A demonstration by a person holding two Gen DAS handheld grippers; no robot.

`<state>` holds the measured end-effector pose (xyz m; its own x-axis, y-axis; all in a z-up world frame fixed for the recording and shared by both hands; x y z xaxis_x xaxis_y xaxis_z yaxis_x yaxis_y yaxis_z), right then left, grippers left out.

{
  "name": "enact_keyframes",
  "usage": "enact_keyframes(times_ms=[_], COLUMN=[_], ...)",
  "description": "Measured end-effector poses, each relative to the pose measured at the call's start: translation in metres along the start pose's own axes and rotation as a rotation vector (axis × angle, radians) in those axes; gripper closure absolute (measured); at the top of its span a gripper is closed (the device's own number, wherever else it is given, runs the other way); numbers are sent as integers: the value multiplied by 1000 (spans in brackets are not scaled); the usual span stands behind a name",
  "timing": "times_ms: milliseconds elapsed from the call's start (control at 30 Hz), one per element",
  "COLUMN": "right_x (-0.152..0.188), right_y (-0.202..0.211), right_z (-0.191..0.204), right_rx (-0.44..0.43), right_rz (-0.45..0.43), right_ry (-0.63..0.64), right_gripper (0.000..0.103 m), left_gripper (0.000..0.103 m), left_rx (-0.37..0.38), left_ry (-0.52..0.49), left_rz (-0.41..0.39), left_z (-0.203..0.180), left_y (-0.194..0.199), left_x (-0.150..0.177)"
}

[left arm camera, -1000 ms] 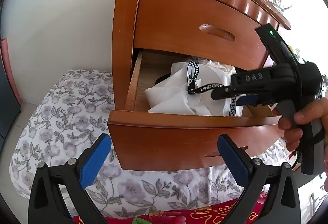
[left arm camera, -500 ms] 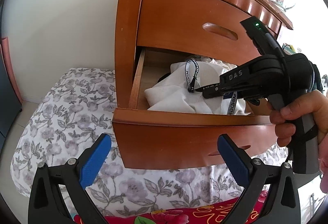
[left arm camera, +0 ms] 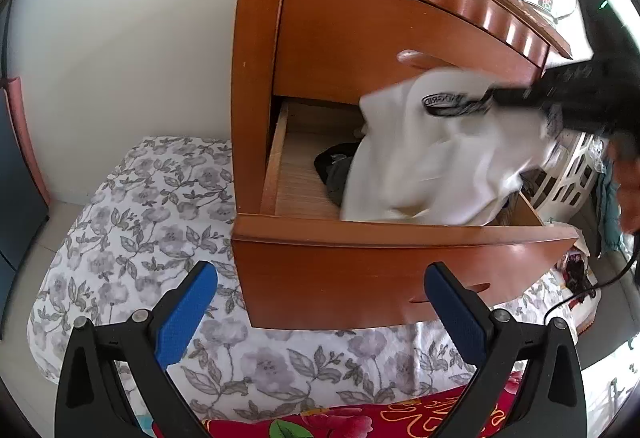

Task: Take underwear out of drawer
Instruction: 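Lift the white cloth out of the drawer with the right gripper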

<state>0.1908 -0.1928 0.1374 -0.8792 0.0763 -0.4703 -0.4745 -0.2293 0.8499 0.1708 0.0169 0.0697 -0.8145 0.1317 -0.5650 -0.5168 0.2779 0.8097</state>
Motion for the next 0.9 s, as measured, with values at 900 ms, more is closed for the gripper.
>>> enact_keyframes(times_ms=[900], right_x=[92], right_y=[215], right_z=[25], right_rx=[201], right_rz=[-281], right_ry=[235], right_gripper=[98], left_gripper=[0], left_rx=[-36], left_ry=[4], left_rz=[-11], left_z=[-5], left_y=[18], left_x=[4])
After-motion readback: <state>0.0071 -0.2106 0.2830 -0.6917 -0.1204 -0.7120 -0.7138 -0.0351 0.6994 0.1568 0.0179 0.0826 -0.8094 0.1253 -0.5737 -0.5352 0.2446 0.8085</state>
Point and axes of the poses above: each gripper's, at about its wrist camera, not at the fingertips, and y roughly against the way its jaws point, z to its left, x to its underside, the point moved 1 cm from there along -y, roughly the way its jaws point, and after that the axes turned 14 degrees about z, right-handed, at the moved point
